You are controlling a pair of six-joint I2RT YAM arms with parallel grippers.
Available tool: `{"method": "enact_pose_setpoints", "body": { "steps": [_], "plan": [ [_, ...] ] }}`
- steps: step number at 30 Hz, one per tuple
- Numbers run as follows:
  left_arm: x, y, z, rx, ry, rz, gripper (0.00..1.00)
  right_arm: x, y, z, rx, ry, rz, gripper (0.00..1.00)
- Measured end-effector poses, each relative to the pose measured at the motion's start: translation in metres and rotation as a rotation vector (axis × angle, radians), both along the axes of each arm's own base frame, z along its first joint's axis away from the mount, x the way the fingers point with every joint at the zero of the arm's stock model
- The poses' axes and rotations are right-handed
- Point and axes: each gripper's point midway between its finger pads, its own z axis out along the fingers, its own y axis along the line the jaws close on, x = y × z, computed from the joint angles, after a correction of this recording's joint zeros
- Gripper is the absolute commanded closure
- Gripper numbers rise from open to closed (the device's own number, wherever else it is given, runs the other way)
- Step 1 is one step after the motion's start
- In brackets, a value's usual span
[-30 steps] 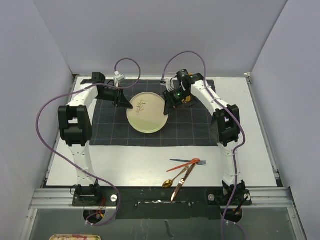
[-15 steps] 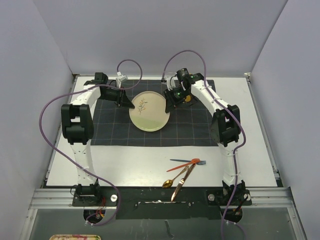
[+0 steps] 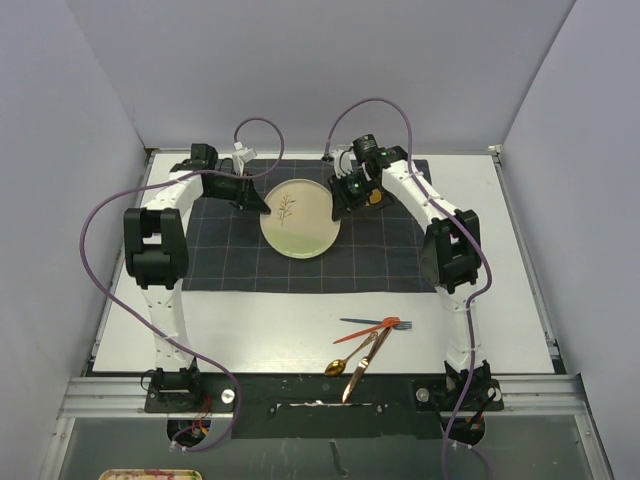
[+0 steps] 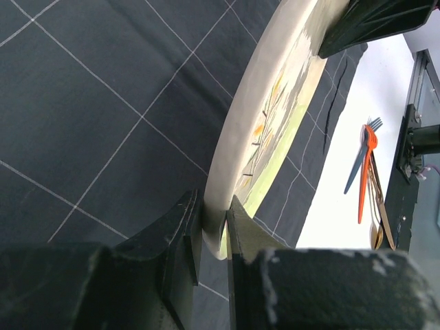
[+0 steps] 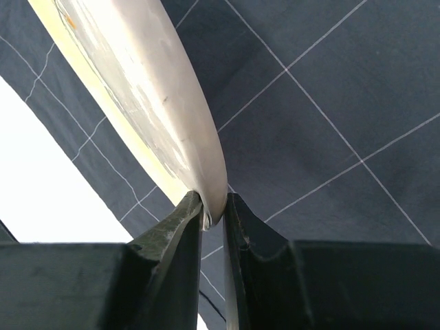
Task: Set the dinner table for one person
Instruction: Place the plate on the napkin.
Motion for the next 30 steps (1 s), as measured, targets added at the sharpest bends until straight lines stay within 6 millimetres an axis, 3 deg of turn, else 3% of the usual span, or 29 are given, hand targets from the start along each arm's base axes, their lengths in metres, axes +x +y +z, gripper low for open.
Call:
{"method": "enact_pose_setpoints", "body": {
  "steps": [5,12,30],
  "plan": [
    [0.003,-0.001,-0.005,0.004,0.005,0.018,1.00,0.005,-0.002,-0.001,-0.020,-0.017,-0.018,1.00],
    [-0.012,-0.002,-0.034,0.012,0.105,0.058,1.00,0.006,-0.008,-0.006,-0.063,-0.035,-0.039,1.00],
    [0.000,-0.006,-0.037,0.018,0.130,0.130,1.00,0.017,-0.014,-0.015,-0.097,-0.066,-0.088,0.99]
  ]
}}
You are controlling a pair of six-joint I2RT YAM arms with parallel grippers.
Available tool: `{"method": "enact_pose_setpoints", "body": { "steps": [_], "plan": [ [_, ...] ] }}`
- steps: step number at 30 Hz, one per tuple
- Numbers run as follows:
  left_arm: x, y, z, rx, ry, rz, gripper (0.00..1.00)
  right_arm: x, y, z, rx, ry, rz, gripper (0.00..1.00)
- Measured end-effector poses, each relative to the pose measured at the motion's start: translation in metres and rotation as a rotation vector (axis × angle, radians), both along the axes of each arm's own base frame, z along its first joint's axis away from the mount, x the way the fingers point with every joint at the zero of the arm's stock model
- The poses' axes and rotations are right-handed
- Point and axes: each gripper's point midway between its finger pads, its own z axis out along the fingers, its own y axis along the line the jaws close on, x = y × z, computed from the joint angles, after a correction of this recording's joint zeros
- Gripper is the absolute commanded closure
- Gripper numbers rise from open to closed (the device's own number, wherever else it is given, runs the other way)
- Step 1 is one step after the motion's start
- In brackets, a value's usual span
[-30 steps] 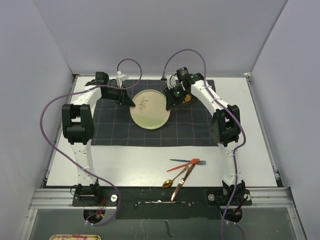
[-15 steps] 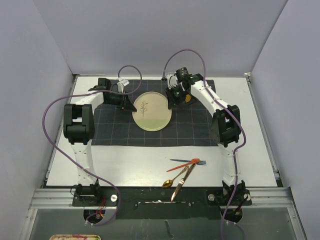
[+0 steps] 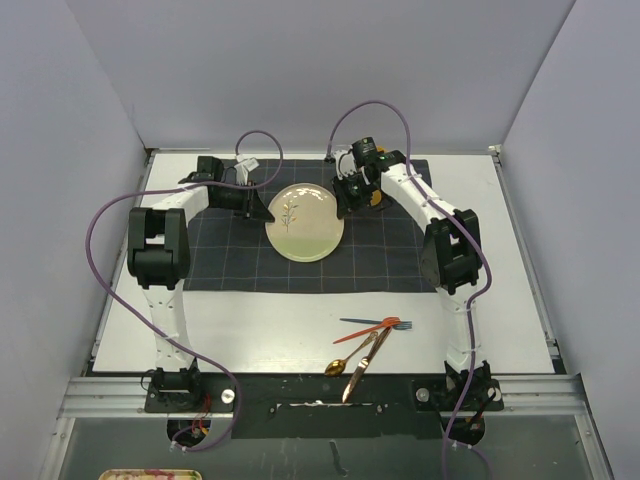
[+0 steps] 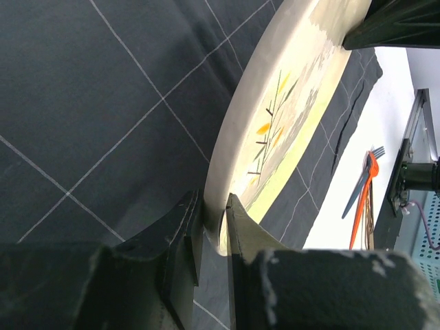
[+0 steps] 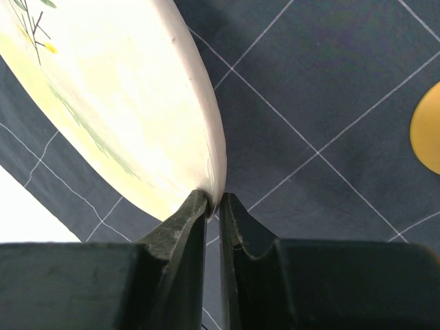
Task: Set the dinner table for one person
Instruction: Place the plate on the napkin.
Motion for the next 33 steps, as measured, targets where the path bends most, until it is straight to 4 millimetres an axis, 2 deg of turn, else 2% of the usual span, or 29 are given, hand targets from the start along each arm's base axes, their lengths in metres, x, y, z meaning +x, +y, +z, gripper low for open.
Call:
{"method": "enact_pose_setpoints", "body": {
  "steps": [33],
  "plan": [
    [0.0057,0.0006,-0.0068,0.021,0.052,0.077,1.00,0.0078,0.0017,-0.0016,0.008,-0.015,-0.029,1.00]
  ]
}}
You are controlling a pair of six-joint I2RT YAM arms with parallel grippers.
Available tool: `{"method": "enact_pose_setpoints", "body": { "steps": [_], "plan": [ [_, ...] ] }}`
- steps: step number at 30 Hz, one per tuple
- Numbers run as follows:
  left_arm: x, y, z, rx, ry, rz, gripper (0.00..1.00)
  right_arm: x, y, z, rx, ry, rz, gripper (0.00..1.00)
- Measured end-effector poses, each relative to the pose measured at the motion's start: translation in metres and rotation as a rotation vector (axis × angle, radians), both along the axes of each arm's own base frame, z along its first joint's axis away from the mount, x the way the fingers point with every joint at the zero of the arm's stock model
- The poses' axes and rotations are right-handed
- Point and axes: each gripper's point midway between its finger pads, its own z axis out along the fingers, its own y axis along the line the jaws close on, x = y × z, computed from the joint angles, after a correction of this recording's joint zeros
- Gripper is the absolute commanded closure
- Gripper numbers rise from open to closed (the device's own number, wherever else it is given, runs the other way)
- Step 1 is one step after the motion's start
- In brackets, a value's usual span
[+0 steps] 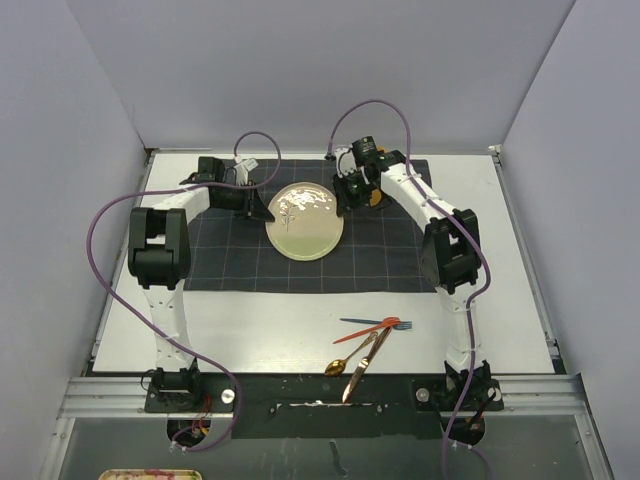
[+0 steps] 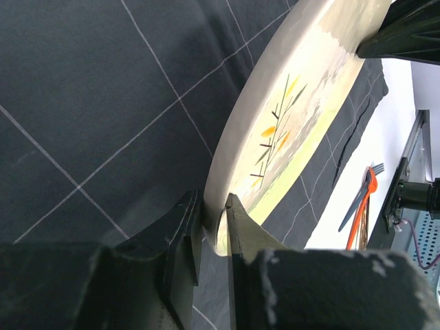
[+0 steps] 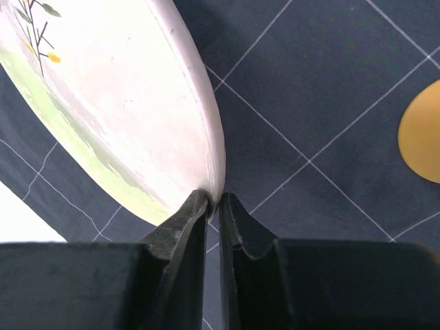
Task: Set the dinner table for one person
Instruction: Place the plate on the napkin.
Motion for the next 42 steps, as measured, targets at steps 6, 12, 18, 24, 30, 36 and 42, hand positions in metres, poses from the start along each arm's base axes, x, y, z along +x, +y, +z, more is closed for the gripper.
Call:
{"method": "enact_pose_setpoints", "body": {
  "steps": [6,12,18,24,30,36,42],
  "plan": [
    [0.008,0.002,0.007,0.016,-0.020,0.009,1.00,0.010,0.001,-0.002,0.006,-0.009,-0.009,1.00],
    [0.010,0.003,0.007,0.025,-0.023,0.015,1.00,0.012,0.002,-0.007,0.013,0.002,-0.020,1.00],
    [0.010,0.003,0.007,0.028,-0.023,0.017,1.00,0.013,0.002,-0.007,0.016,0.002,-0.025,1.00],
    [0.014,0.003,0.004,0.028,-0.016,0.017,1.00,0.014,0.002,-0.007,0.016,-0.003,-0.030,1.00],
    [0.014,0.003,0.000,0.032,-0.004,0.022,1.00,0.016,0.003,-0.006,0.018,-0.008,-0.034,1.00],
    [0.014,0.004,-0.001,0.044,0.011,0.028,1.00,0.019,0.004,-0.014,0.017,-0.003,-0.038,1.00],
    [0.013,0.004,-0.001,0.065,0.025,0.034,1.00,0.019,0.004,-0.024,0.012,0.015,-0.047,1.00]
  ]
}}
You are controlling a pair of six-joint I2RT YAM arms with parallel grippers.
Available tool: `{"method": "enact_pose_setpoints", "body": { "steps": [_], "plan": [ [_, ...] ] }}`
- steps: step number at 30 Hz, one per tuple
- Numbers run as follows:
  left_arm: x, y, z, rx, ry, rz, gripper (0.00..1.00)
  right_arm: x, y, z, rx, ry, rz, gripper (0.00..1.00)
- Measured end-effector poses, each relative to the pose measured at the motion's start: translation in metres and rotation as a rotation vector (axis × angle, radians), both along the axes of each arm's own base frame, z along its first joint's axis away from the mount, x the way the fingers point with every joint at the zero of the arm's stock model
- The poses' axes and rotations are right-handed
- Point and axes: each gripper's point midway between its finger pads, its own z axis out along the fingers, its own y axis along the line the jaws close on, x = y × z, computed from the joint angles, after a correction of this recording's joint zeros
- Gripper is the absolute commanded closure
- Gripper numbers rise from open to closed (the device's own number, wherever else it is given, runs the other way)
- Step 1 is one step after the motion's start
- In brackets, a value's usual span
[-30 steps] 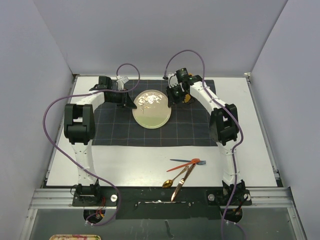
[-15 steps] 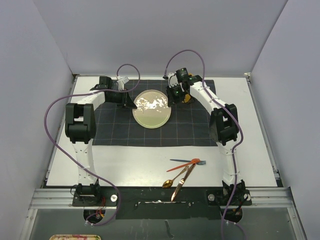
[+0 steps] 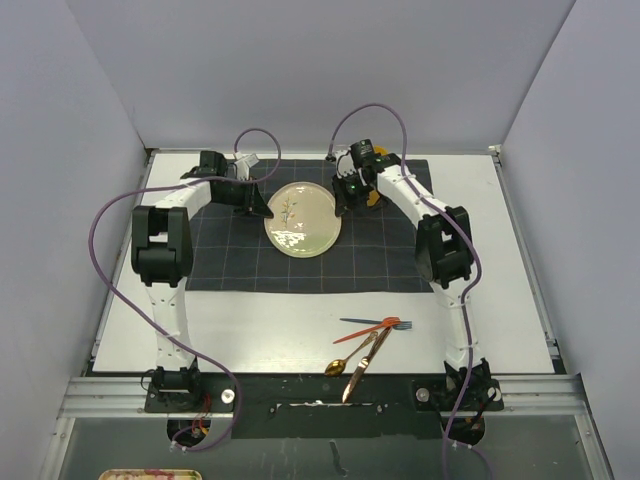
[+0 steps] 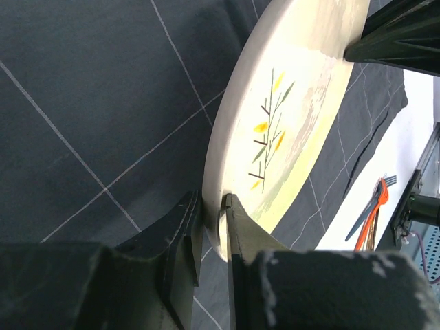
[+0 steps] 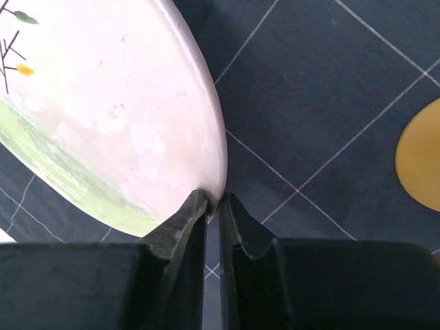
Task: Set the dinner table for one person
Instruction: Place the plate on the napkin.
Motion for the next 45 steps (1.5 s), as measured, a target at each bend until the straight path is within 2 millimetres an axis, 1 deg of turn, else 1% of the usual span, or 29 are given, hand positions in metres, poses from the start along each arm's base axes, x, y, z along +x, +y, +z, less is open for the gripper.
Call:
{"method": "enact_pose_setpoints", "body": {
  "steps": [6,15,30,38,45],
  "plan": [
    [0.000,-0.001,-0.001,0.015,0.016,0.001,1.00,0.001,-0.001,-0.004,-0.001,0.007,-0.006,1.00],
    [0.001,-0.003,-0.013,0.018,0.053,-0.001,1.00,0.001,-0.001,-0.003,-0.001,0.006,-0.006,1.00],
    [0.002,-0.004,-0.013,0.051,0.075,0.002,1.00,0.002,-0.002,-0.005,-0.005,0.005,-0.008,1.00],
    [0.002,-0.004,-0.014,0.067,0.087,0.006,1.00,0.004,-0.001,-0.019,-0.006,0.020,-0.008,1.00],
    [0.004,-0.005,-0.018,0.072,0.099,0.006,1.00,0.004,-0.001,-0.018,-0.003,0.021,-0.007,1.00]
  ]
}}
